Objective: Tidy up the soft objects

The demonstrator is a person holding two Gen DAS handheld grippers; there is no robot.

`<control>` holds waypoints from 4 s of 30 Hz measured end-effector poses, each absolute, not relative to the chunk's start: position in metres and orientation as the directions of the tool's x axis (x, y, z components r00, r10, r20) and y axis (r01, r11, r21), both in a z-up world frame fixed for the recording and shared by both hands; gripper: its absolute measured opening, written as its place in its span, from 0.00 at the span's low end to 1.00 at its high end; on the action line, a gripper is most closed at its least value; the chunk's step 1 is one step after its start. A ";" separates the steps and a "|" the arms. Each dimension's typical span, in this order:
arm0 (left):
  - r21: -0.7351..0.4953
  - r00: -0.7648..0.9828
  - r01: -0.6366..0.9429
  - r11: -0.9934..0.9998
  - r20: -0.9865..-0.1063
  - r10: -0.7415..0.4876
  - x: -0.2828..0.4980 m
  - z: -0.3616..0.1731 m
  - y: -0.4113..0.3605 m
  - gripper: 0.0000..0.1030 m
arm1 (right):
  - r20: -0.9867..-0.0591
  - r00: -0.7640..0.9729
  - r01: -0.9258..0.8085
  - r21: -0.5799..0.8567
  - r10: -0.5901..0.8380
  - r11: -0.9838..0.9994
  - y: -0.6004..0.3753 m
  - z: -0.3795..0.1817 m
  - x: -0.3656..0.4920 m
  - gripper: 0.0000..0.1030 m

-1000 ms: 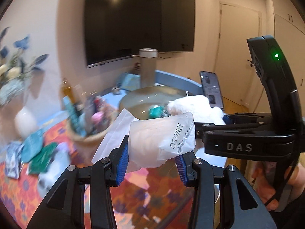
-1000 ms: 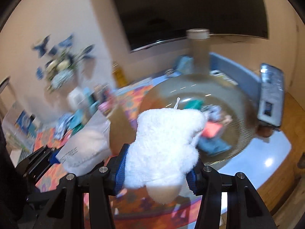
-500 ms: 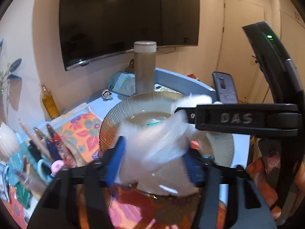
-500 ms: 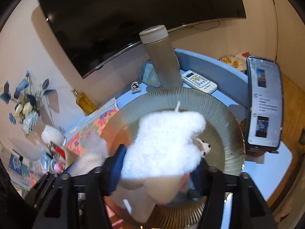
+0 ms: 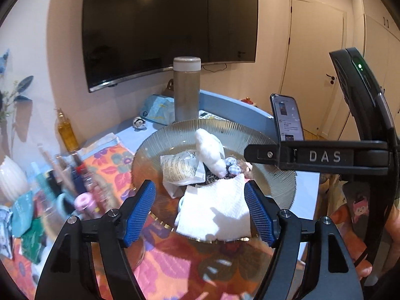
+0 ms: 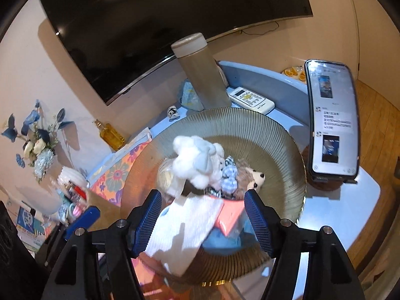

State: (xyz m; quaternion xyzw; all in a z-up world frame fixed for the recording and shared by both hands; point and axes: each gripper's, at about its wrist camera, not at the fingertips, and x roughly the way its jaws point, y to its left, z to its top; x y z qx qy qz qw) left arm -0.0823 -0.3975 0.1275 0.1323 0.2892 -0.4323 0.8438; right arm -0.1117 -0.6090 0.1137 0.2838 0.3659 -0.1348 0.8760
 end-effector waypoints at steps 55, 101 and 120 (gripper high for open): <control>-0.012 0.719 0.081 0.997 -0.692 -0.066 -0.010 0.033 0.011 0.81 | -0.749 0.644 -0.157 0.068 0.154 0.985 -0.225 0.030 -0.035 0.87; -0.138 0.599 0.337 0.931 -0.732 -0.325 0.138 0.072 -0.039 0.37 | -0.801 0.511 -0.115 0.295 0.311 0.949 -0.242 0.085 0.174 0.08; -0.269 0.609 0.231 0.935 -0.710 -0.354 -0.031 0.058 0.045 0.37 | -0.818 0.431 -0.162 0.346 0.382 0.924 -0.206 0.059 -0.063 0.10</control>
